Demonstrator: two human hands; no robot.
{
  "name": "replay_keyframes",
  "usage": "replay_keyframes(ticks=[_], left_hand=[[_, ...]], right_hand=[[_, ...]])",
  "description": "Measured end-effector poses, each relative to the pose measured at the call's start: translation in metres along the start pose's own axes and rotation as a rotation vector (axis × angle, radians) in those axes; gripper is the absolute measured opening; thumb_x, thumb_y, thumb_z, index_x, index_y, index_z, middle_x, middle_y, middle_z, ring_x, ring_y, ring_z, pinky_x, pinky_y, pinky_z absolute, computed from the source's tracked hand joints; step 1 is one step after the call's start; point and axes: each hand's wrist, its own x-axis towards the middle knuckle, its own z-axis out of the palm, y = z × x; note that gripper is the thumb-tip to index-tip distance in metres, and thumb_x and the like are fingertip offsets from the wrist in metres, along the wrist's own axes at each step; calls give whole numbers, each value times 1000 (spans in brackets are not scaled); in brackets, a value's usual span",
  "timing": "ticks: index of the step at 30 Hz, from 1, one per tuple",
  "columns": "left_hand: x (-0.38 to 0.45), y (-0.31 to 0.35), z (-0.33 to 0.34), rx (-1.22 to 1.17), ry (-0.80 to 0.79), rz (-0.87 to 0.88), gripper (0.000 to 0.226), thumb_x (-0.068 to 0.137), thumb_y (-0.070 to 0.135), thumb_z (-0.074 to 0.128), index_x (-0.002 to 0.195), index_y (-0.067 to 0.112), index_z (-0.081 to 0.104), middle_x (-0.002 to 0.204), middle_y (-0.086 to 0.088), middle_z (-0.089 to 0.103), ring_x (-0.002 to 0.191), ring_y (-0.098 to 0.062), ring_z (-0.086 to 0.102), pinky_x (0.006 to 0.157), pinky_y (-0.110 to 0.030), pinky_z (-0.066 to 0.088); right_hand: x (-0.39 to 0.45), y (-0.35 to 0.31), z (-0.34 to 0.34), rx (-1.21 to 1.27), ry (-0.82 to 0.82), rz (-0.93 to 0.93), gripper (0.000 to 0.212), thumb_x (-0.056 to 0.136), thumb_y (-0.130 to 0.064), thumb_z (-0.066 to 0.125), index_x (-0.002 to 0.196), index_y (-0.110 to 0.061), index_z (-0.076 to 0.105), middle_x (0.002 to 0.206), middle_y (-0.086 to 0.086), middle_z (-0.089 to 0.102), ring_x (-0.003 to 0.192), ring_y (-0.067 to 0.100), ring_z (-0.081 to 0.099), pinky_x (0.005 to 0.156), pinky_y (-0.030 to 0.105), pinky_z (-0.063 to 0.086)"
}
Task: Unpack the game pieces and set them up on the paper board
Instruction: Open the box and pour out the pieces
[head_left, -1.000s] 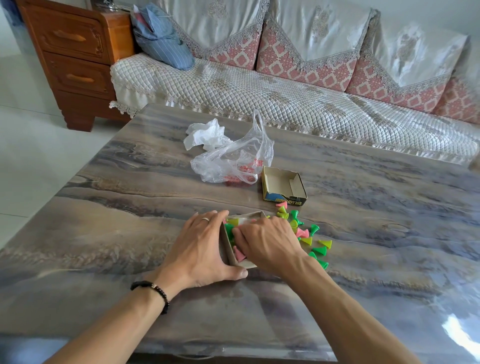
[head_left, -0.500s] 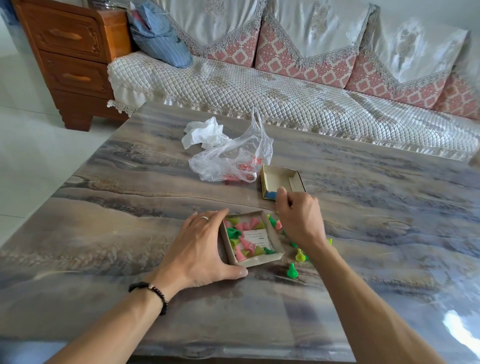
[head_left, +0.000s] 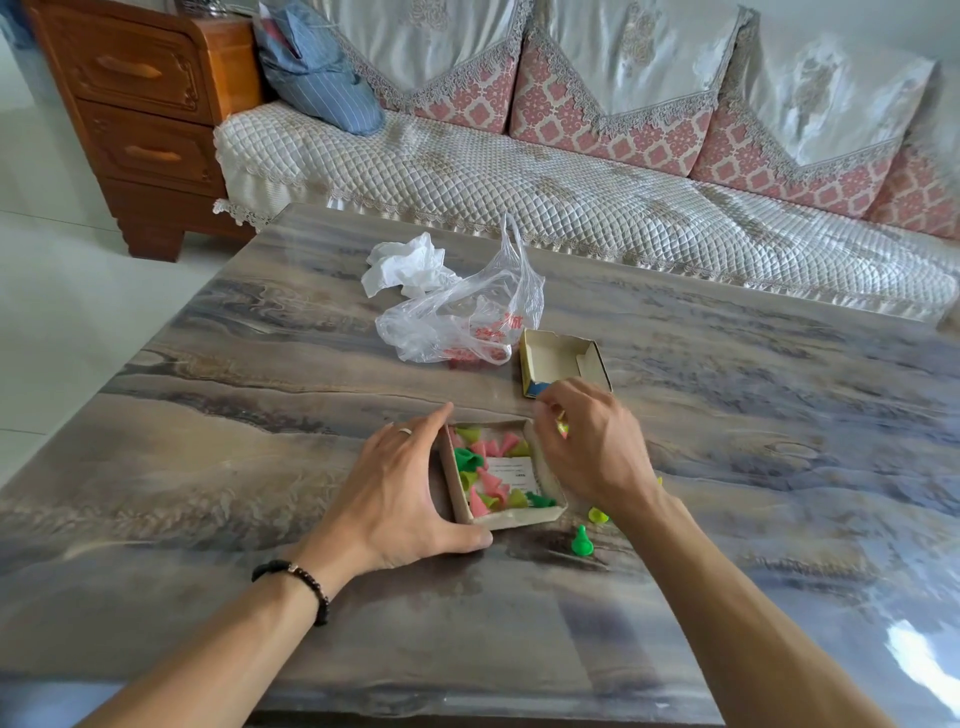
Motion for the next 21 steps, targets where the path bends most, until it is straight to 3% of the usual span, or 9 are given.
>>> replay_keyframes(ticks=[2,6,9,13,17,21], left_hand=[[1,0,0,3,-6,-1,130,39,77,66,150,26,20,144,3,42,129,-17,37,109,-25,24],[2,-1,0,1,-3,8,132,38,77,65,150,23,21,146,0,41,131,-18,37,110,-25,23],[1,-1,-1,-2,-2,7,132,39,75,67,150,22,20,147,0,40,133,-17,35,111,-24,22],[2,-4,3,42,-24,6,134,39,79,66,151,24,15,146,-2,43,133,-20,36,113,-26,18],[2,-4,5,67,-18,3,134,39,80,63,150,24,15,143,-3,46,132,-21,38,115,-25,14],[2,-4,4,74,-20,9,133,40,79,65,150,26,14,143,-4,46,132,-21,37,115,-25,11]], right_hand=[[-1,-20,0,75,-111,-98,22,87,-26,44,82,-17,64,81,-4,64,71,20,59,57,35,49],[-3,-40,11,0,-265,-231,36,88,-29,35,108,-19,64,95,-2,65,89,21,58,70,36,46],[-7,-41,13,124,-348,-227,38,87,-20,36,113,-19,63,98,-1,61,89,19,57,73,35,44],[-15,-41,8,290,-397,-172,27,87,-17,40,97,-17,65,94,-4,60,85,13,54,75,30,43],[-23,-40,11,133,-368,-216,39,97,-42,27,88,-19,58,84,-5,52,75,11,46,67,32,41],[-16,-43,16,36,-328,-178,46,98,-44,24,68,-18,46,68,-5,47,62,16,45,59,41,43]])
